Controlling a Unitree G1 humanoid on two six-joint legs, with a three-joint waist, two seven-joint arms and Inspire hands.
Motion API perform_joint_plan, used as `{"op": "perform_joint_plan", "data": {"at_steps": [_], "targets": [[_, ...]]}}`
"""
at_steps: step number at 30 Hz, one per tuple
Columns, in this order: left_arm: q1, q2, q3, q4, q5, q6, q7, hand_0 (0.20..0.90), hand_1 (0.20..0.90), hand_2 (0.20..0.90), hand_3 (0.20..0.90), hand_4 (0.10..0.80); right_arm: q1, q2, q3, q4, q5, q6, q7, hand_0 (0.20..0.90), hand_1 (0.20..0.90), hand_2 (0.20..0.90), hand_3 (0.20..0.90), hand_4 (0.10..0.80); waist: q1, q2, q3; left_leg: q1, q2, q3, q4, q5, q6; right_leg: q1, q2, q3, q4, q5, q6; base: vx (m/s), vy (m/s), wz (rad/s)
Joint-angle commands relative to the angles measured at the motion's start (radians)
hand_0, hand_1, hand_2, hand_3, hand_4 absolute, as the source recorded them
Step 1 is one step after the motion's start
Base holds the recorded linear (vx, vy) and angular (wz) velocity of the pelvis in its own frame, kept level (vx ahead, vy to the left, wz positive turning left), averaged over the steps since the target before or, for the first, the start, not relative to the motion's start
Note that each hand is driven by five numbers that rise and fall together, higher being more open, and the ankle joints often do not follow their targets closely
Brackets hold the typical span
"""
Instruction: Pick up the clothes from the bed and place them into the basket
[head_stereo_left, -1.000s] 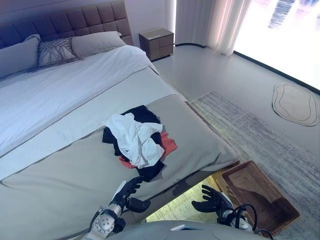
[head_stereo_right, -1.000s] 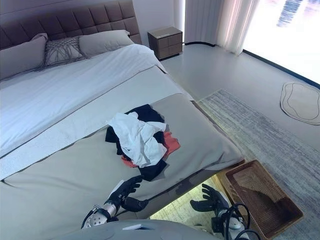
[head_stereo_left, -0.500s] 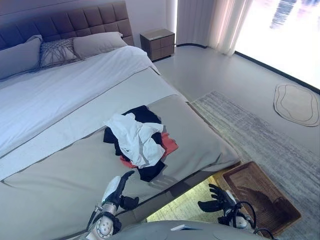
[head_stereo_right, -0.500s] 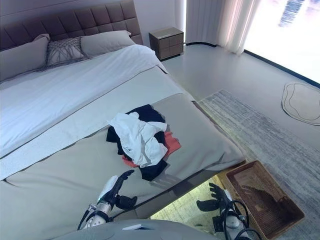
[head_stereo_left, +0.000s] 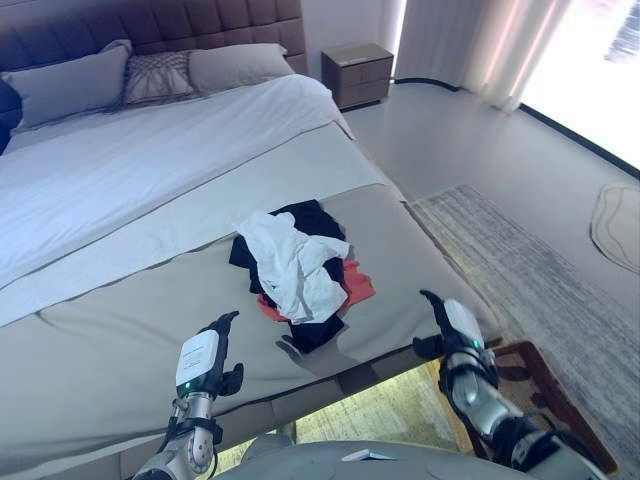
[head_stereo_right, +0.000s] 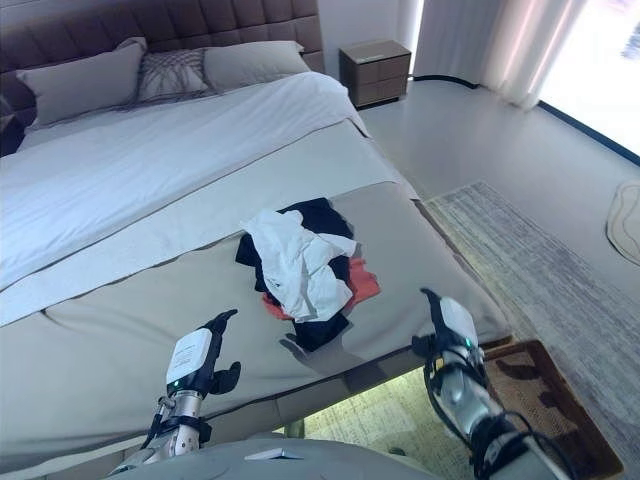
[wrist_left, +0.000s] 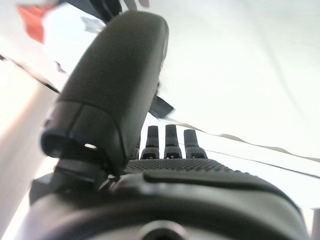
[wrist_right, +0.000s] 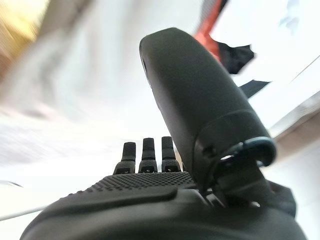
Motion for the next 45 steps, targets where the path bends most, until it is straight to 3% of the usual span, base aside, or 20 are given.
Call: {"op": "perform_joint_plan", "data": {"at_steps": [1,4,8,14,15,18,21,25,31,41,42,43,44,45], "targets": [[-0.139,0.092,0.072,-0.077,-0.051,0.005,0.057,0.9,0.9,0.9,0.9,0.8,-0.222,-0.018,0.035,-0.077,-0.017,0.007,0.009,0.9,0.9,0.9,0.9,0.8,0.056,-0.062,0.056,0.086,-0.013,-0.015,0.032,-0.154,-0.012,-0.003,-0.058,-0.002,0.083,-0.062,-0.023,-0.04,-0.006,0.18],[-0.149,0.107,0.092,-0.124,-0.117,0.013,0.04,0.9,0.9,0.9,0.9,0.8,-0.334,-0.028,0.072,-0.101,-0.043,0.047,-0.02,0.9,0.9,0.9,0.9,0.8,0.087,-0.064,0.076,0.048,-0.019,-0.037,0.085,-0.163,-0.011,-0.02,-0.07,-0.028,0.125,-0.077,-0.033,-0.061,0.015,0.3],[-0.188,0.123,0.09,-0.207,-0.174,-0.049,0.006,0.9,0.9,0.9,0.9,0.8,-0.516,-0.036,0.127,-0.112,-0.038,0.153,-0.037,0.9,0.9,0.9,0.9,0.8,0.137,-0.048,0.146,-0.075,-0.041,-0.088,0.22,-0.179,-0.009,-0.115,-0.099,-0.068,0.277,-0.131,-0.058,-0.174,0.055,0.32],[-0.236,0.143,0.069,-0.294,-0.254,-0.11,0.042,0.9,0.9,0.9,0.9,0.8,-0.707,-0.023,0.127,0.022,-0.05,0.146,-0.063,0.9,0.9,0.9,0.9,0.8,0.198,0.004,0.272,-0.211,-0.082,-0.123,0.35,-0.19,-0.004,-0.221,-0.152,-0.094,0.435,-0.18,-0.08,-0.157,0.068,0.32],[-0.239,0.145,0.069,-0.314,-0.268,-0.125,0.047,0.9,0.9,0.9,0.9,0.8,-0.731,-0.024,0.136,0.034,-0.064,0.163,-0.07,0.9,0.9,0.9,0.9,0.8,0.21,0.009,0.296,-0.233,-0.088,-0.123,0.387,-0.217,-0.006,-0.239,-0.162,-0.083,0.476,-0.21,-0.076,-0.05,0.019,0.27],[-0.249,0.152,0.07,-0.366,-0.298,-0.147,0.055,0.9,0.9,0.9,0.9,0.8,-0.786,-0.035,0.151,0.063,-0.076,0.179,-0.077,0.9,0.9,0.9,0.9,0.8,0.226,0.025,0.343,-0.302,-0.103,-0.121,0.466,-0.233,0.005,-0.302,-0.183,-0.086,0.567,-0.231,-0.082,-0.09,0.068,0.25],[-0.258,0.156,0.07,-0.432,-0.346,-0.166,0.06,0.9,0.9,0.9,0.9,0.8,-0.88,-0.05,0.168,0.103,-0.056,0.222,-0.054,0.9,0.9,0.9,0.9,0.8,0.236,0.045,0.412,-0.429,-0.135,-0.121,0.62,-0.275,0.034,-0.438,-0.212,-0.068,0.76,-0.291,-0.096,-0.105,0.153,0.16],[-0.281,0.165,0.057,-0.479,-0.382,-0.182,0.052,0.9,0.9,0.9,0.9,0.8,-0.954,-0.058,0.182,0.156,-0.044,0.251,-0.028,0.9,0.9,0.9,0.9,0.8,0.249,0.05,0.449,-0.534,-0.169,-0.127,0.72,-0.301,0.056,-0.549,-0.231,-0.056,0.876,-0.318,-0.095,-0.085,0.074,0.14],[-0.306,0.185,0.029,-0.532,-0.407,-0.191,0.055,0.9,0.9,0.9,0.9,0.8,-1.024,-0.077,0.203,0.221,-0.013,0.306,-0.007,0.9,0.9,0.9,0.9,0.8,0.255,0.064,0.449,-0.669,-0.193,-0.125,0.832,-0.339,0.079,-0.687,-0.227,-0.04,0.984,-0.336,-0.1,-0.066,0.033,0.04],[-0.308,0.206,0.018,-0.583,-0.425,-0.208,0.084,0.9,0.9,0.9,0.9,0.8,-1.09,-0.136,0.254,0.283,0.016,0.424,0.05,0.9,0.9,0.9,0.9,0.8,0.25,0.079,0.449,-0.794,-0.194,-0.112,0.95,-0.381,0.1,-0.826,-0.214,-0.014,1.093,-0.358,-0.102,-0.022,0.015,0.01],[-0.308,0.206,0.017,-0.581,-0.426,-0.209,0.083,0.9,0.9,0.9,0.9,0.8,-1.096,-0.141,0.255,0.29,0.016,0.424,0.056,0.818,0.818,0.818,0.804,0.704,0.249,0.081,0.449,-0.798,-0.196,-0.111,0.956,-0.383,0.101,-0.832,-0.213,-0.012,1.099,-0.359,-0.102,0.0,0.0,0.0],[-0.307,0.206,0.015,-0.585,-0.429,-0.205,0.082,0.9,0.9,0.9,0.9,0.8,-1.102,-0.146,0.257,0.297,0.02,0.421,0.058,0.542,0.542,0.542,0.483,0.383,0.248,0.083,0.449,-0.803,-0.197,-0.109,0.962,-0.385,0.101,-0.837,-0.213,-0.011,1.103,-0.359,-0.102,0.0,0.0,0.0],[-0.303,0.204,0.015,-0.586,-0.43,-0.205,0.079,0.9,0.9,0.9,0.9,0.8,-1.106,-0.153,0.258,0.302,0.025,0.412,0.055,0.331,0.331,0.331,0.236,0.136,0.247,0.084,0.449,-0.801,-0.198,-0.109,0.963,-0.386,0.101,-0.837,-0.212,-0.01,1.105,-0.359,-0.103,0.02,0.021,0.03],[-0.3,0.204,0.015,-0.584,-0.429,-0.203,0.075,0.9,0.9,0.9,0.9,0.8,-1.111,-0.16,0.256,0.304,0.021,0.404,0.055,0.3,0.3,0.3,0.2,0.1,0.245,0.084,0.449,-0.797,-0.198,-0.108,0.962,-0.387,0.101,-0.836,-0.211,-0.01,1.104,-0.358,-0.102,0.018,0.015,0.04]]}}
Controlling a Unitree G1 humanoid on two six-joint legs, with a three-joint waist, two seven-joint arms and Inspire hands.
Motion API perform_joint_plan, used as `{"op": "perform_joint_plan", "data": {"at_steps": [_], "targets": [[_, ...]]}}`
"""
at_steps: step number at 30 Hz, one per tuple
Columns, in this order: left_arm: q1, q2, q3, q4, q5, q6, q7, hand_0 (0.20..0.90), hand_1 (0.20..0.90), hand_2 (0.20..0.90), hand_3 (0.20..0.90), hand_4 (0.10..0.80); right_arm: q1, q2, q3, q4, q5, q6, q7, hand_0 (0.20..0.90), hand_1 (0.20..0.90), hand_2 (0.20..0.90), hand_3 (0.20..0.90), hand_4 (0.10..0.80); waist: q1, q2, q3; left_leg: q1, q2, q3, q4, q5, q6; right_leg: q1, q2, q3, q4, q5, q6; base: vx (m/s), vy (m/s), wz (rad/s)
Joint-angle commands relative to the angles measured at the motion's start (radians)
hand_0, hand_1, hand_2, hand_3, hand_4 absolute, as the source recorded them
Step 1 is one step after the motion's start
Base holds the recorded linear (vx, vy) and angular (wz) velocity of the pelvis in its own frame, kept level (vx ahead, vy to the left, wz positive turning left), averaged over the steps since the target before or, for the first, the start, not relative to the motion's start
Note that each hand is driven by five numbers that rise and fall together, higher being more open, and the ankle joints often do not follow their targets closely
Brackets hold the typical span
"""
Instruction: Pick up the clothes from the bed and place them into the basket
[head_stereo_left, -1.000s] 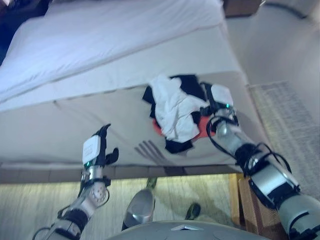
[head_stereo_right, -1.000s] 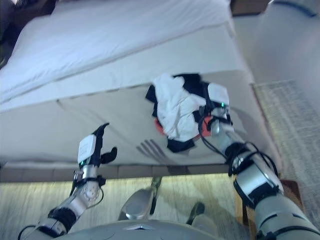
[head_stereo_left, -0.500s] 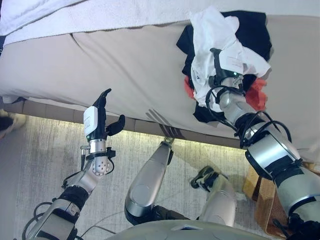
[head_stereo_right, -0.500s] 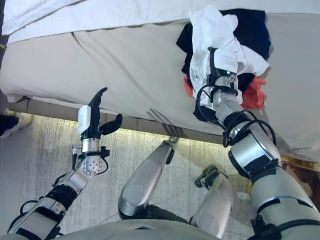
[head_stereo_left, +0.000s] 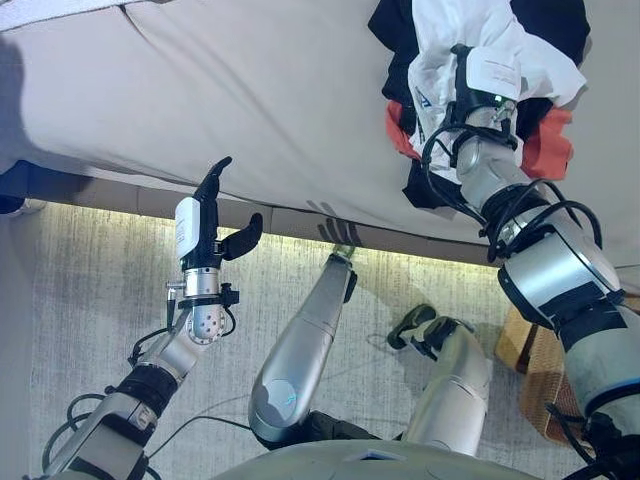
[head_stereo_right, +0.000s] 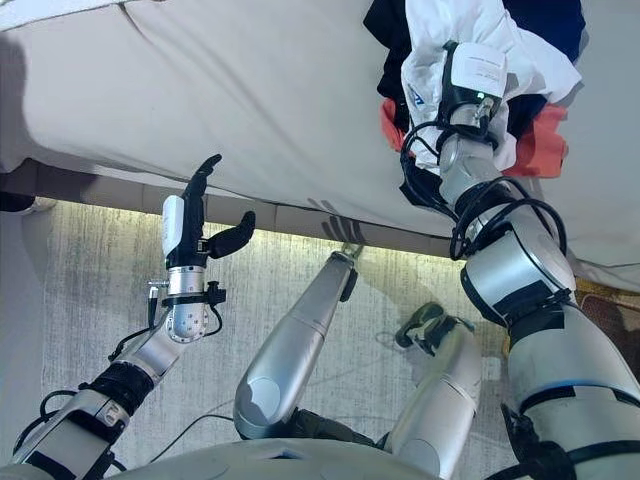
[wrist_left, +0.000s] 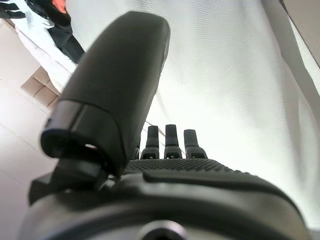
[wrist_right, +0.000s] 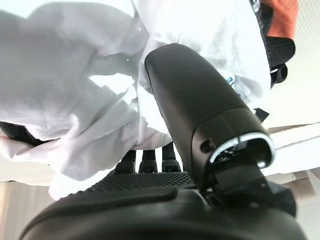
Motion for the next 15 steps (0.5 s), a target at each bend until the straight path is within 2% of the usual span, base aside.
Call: {"op": "perform_joint_plan", "data": {"at_steps": [1,7,15], "targets": [[-0.007,0.047,0.049,-0.084,-0.016,-0.069,0.07,0.9,0.9,0.9,0.9,0.8,-0.073,-0.1,0.041,0.031,0.036,0.023,-0.006,0.3,0.3,0.3,0.2,0.1,0.01,0.039,-0.021,0.051,-0.009,0.058,0.154,-0.224,0.09,0.01,0.068,-0.006,0.024,0.053,-0.05,0.013,0.018,0.04],[-0.007,0.05,0.041,-0.083,-0.012,-0.056,0.057,0.9,0.9,0.9,0.9,0.8,-0.053,-0.102,0.037,0.003,0.025,0.018,-0.026,0.3,0.3,0.3,0.2,0.1,-0.005,0.025,-0.021,0.131,0.014,0.069,0.091,-0.212,0.086,0.082,0.07,-0.006,-0.046,0.081,-0.035,0.015,-0.007,-0.05],[-0.035,0.062,0.041,-0.069,-0.026,-0.005,0.006,0.9,0.9,0.9,0.9,0.8,-0.043,-0.109,0.025,-0.019,0.029,0.001,-0.027,0.3,0.3,0.3,0.2,0.1,-0.024,-0.012,-0.032,0.359,0.068,0.088,-0.086,-0.169,0.068,0.306,0.049,-0.019,-0.244,0.157,-0.008,0.034,-0.026,-0.15]]}}
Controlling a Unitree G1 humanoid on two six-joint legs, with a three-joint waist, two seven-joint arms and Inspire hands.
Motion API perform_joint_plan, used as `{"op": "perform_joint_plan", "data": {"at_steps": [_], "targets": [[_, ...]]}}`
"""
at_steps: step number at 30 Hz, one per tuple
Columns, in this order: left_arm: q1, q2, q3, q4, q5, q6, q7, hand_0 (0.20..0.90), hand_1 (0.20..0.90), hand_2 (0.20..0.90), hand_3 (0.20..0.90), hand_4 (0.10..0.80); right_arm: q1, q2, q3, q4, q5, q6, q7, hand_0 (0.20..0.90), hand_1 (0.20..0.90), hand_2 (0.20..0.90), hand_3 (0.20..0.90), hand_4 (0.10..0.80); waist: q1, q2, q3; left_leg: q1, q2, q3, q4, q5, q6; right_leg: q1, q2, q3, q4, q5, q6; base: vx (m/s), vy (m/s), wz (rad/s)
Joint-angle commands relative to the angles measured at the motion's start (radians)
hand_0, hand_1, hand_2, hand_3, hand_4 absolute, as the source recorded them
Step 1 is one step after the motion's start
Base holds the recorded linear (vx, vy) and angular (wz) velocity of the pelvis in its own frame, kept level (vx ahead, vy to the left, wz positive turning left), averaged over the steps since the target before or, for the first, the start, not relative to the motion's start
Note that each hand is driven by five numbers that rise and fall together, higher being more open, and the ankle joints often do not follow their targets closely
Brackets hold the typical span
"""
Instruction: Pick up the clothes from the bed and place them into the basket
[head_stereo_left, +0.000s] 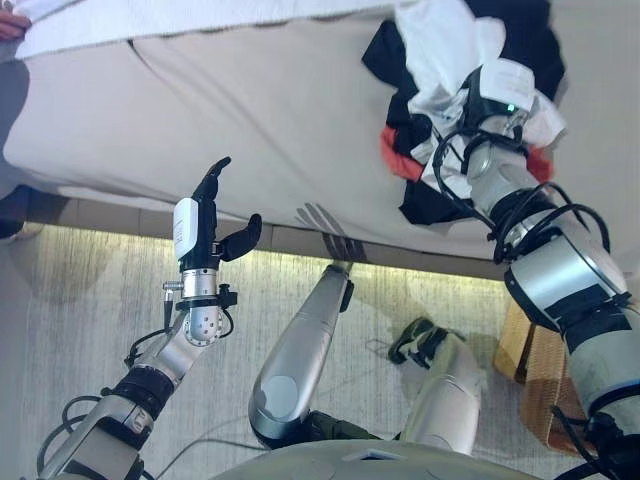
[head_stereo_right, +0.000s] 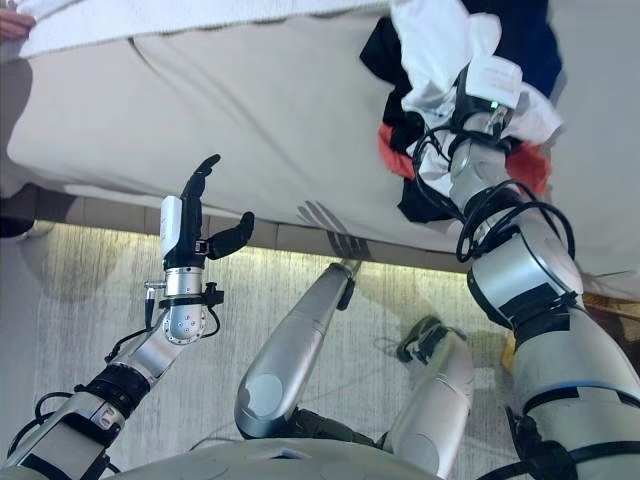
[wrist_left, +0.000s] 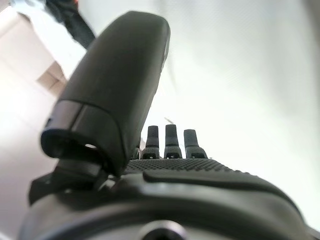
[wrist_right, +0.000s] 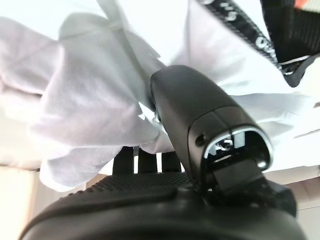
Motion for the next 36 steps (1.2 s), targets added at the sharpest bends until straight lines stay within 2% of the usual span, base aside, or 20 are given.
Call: {"op": "perform_joint_plan", "data": {"at_steps": [1,6,10,11,17,24,27,36], "targets": [[-0.036,0.044,0.042,-0.066,-0.015,-0.011,0.009,0.9,0.9,0.9,0.9,0.8,-0.122,-0.093,0.023,-0.03,0.008,-0.001,-0.051,0.3,0.3,0.3,0.2,0.1,-0.011,-0.017,-0.044,0.153,0.056,0.026,-0.041,-0.139,0.03,0.097,0.041,-0.046,-0.126,0.145,-0.022,0.065,-0.052,-0.17],[-0.035,0.047,0.034,-0.048,-0.024,0.033,-0.046,0.9,0.9,0.9,0.9,0.8,-0.11,-0.122,0.015,-0.044,0.024,-0.016,-0.03,0.3,0.3,0.3,0.2,0.1,-0.022,-0.051,-0.113,0.274,0.088,0.043,-0.183,-0.096,0.003,0.222,0.059,-0.067,-0.291,0.188,-0.007,0.086,-0.049,-0.16],[-0.022,0.038,0.018,-0.026,-0.018,0.069,-0.089,0.9,0.9,0.9,0.9,0.8,-0.101,-0.163,0.01,-0.062,0.057,-0.039,-0.022,0.3,0.3,0.3,0.2,0.1,-0.04,-0.073,-0.179,0.378,0.111,0.059,-0.311,-0.058,-0.023,0.328,0.092,-0.072,-0.448,0.224,0.009,0.093,-0.019,-0.11],[-0.019,0.035,0.015,-0.027,-0.017,0.079,-0.1,0.9,0.9,0.9,0.9,0.8,-0.099,-0.178,0.004,-0.07,0.063,-0.045,-0.023,0.3,0.3,0.3,0.2,0.1,-0.048,-0.076,-0.199,0.397,0.115,0.066,-0.352,-0.025,-0.024,0.352,0.097,-0.083,-0.498,0.255,0.005,0.051,0.012,-0.09],[0.021,0.026,0.013,0.002,-0.016,0.103,-0.139,0.9,0.9,0.9,0.9,0.8,-0.077,-0.252,-0.034,-0.139,0.107,-0.078,-0.025,0.3,0.3,0.3,0.2,0.1,-0.087,-0.097,-0.304,0.522,0.139,0.095,-0.493,0.013,-0.047,0.463,0.126,-0.072,-0.644,0.299,0.023,0.11,0.011,-0.05],[0.022,0.018,0.001,0.049,-0.014,0.101,-0.146,0.9,0.9,0.9,0.9,0.8,-0.076,-0.316,-0.071,-0.167,0.157,-0.135,0.019,0.3,0.3,0.3,0.2,0.1,-0.133,-0.11,-0.377,0.585,0.152,0.12,-0.525,0.005,-0.053,0.508,0.138,-0.048,-0.687,0.309,0.034,0.073,0.01,-0.12],[0.019,0.006,0.003,0.082,-0.006,0.076,-0.151,0.9,0.9,0.9,0.9,0.8,-0.067,-0.338,-0.084,-0.166,0.191,-0.166,0.081,0.3,0.3,0.3,0.2,0.1,-0.146,-0.114,-0.396,0.605,0.155,0.13,-0.512,-0.013,-0.052,0.526,0.139,-0.04,-0.685,0.301,0.033,0.082,0.005,-0.12],[0.003,-0.014,-0.006,0.09,0.0,0.073,-0.18,0.9,0.9,0.9,0.9,0.8,-0.02,-0.292,-0.102,-0.149,0.263,-0.229,0.184,0.3,0.3,0.3,0.2,0.1,-0.126,-0.112,-0.384,0.6,0.151,0.103,-0.508,-0.017,-0.053,0.537,0.134,-0.055,-0.684,0.294,0.03,0.012,-0.001,-0.02]]}}
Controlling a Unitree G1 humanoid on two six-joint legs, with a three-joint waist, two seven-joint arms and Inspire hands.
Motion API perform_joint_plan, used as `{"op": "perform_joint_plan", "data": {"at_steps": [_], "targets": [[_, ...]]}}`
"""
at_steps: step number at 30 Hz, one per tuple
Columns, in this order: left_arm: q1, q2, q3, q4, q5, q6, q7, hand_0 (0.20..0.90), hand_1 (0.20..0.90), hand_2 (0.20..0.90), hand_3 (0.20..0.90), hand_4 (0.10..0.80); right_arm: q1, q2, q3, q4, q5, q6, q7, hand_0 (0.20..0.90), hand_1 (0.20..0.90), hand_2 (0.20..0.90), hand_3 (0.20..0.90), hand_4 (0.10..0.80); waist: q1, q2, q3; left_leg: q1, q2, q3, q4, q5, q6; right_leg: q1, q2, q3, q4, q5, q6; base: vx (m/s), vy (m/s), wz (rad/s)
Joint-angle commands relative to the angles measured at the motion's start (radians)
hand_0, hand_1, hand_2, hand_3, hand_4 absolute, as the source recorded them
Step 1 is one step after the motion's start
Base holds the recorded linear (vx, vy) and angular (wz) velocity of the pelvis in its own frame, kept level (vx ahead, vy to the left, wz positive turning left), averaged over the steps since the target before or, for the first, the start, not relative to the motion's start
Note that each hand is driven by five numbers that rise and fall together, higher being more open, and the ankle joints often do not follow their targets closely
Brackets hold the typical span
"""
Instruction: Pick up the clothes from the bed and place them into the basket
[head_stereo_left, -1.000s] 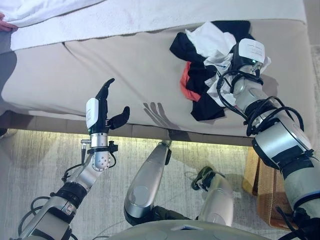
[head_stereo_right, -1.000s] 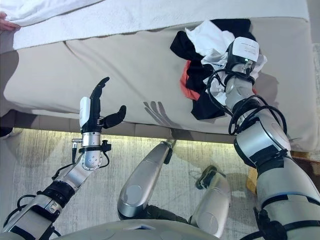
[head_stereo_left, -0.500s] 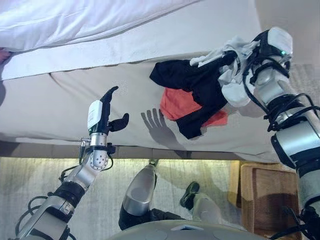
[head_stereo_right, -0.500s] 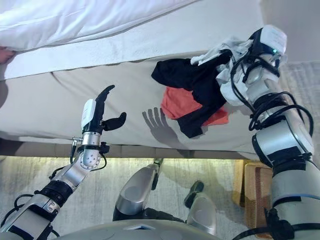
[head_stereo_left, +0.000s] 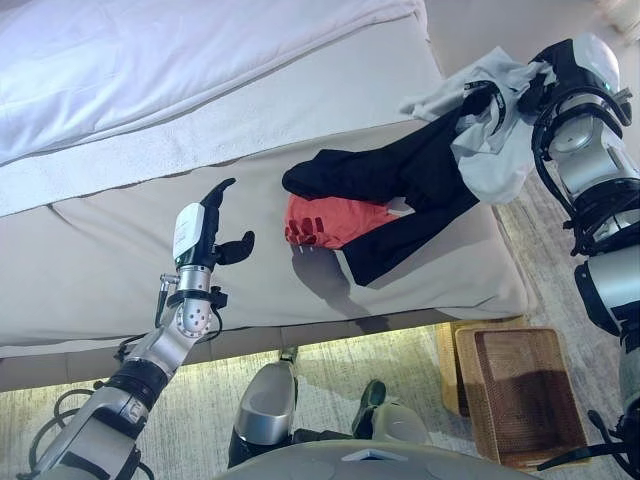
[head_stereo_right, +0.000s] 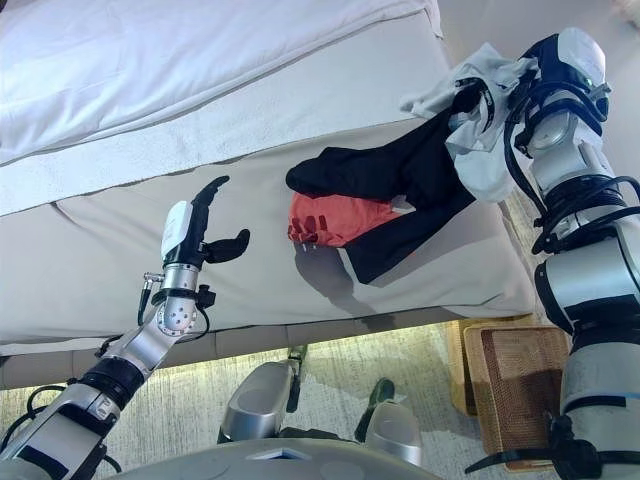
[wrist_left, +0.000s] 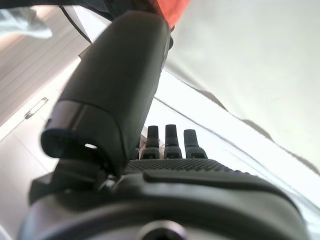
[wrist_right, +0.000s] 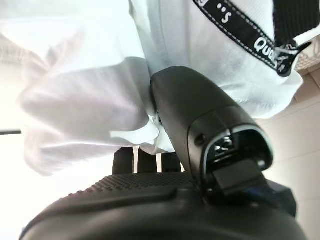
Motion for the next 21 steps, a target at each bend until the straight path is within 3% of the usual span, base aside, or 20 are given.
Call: {"op": "perform_joint_plan", "data": {"at_steps": [1,9,10,11,21], "targets": [[0.037,-0.018,-0.013,0.005,0.017,-0.07,0.025,0.9,0.9,0.9,0.9,0.8,-0.008,-0.01,0.057,-0.033,0.045,-0.112,-0.037,0.3,0.3,0.3,0.2,0.1,0.022,-0.01,-0.254,-0.001,0.058,0.015,0.09,-0.171,-0.035,-0.068,-0.037,0.013,0.044,0.027,-0.026,0.008,0.001,0.06],[0.054,-0.003,0.008,-0.019,0.017,-0.079,-0.004,0.9,0.9,0.9,0.9,0.8,0.006,0.048,0.063,-0.041,0.052,-0.126,0.022,0.3,0.3,0.3,0.2,0.1,0.058,-0.008,-0.238,-0.01,0.053,-0.016,0.063,-0.151,-0.04,-0.06,-0.039,-0.016,0.03,0.031,-0.026,0.015,-0.001,0.09],[0.056,-0.003,0.009,-0.019,0.019,-0.079,-0.005,0.9,0.9,0.9,0.9,0.8,0.008,0.056,0.067,-0.042,0.045,-0.124,0.022,0.387,0.387,0.387,0.302,0.202,0.061,-0.007,-0.237,-0.009,0.054,-0.02,0.056,-0.146,-0.041,-0.058,-0.038,-0.018,0.027,0.032,-0.026,0.026,0.003,0.08],[0.059,-0.003,0.008,-0.019,0.019,-0.078,-0.005,0.9,0.9,0.9,0.9,0.8,0.006,0.064,0.074,-0.039,0.04,-0.121,0.024,0.9,0.9,0.9,0.9,0.8,0.066,-0.007,-0.237,-0.009,0.053,-0.023,0.049,-0.141,-0.042,-0.057,-0.037,-0.021,0.022,0.034,-0.025,0.025,0.005,0.07],[0.07,0.013,0.013,-0.022,0.022,-0.089,-0.021,0.9,0.9,0.9,0.9,0.8,0.033,0.079,0.075,-0.005,0.001,-0.068,0.075,0.9,0.9,0.9,0.9,0.8,0.081,-0.009,-0.236,-0.007,0.052,-0.034,0.006,-0.117,-0.047,-0.052,-0.03,-0.038,0.003,0.041,-0.022,0.015,-0.009,0.1]]}}
